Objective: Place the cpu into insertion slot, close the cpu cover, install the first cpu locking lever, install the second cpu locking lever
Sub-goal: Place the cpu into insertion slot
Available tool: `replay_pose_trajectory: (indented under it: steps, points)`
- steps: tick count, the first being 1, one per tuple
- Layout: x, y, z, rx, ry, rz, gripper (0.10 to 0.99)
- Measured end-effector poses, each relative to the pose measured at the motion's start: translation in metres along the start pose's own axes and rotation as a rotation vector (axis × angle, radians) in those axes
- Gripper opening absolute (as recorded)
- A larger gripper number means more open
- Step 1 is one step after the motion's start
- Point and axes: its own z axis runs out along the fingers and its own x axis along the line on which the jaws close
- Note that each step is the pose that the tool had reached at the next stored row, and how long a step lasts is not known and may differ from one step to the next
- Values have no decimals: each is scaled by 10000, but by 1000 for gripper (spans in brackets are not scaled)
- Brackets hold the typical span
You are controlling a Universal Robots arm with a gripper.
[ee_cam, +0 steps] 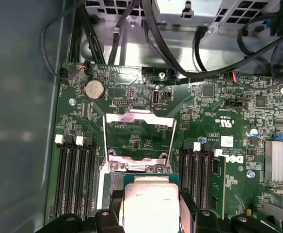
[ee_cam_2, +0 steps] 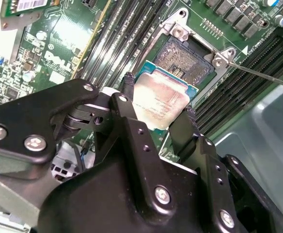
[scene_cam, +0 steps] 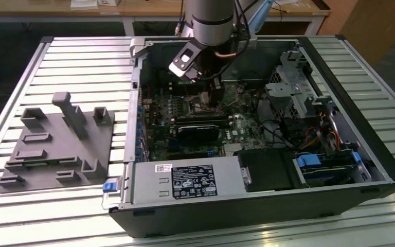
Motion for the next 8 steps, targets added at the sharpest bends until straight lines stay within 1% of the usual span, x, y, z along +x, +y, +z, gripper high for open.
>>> replay_pose_trajectory:
  steps: [8]
  points:
    - [18,-44,89,0,-8,-7,541]
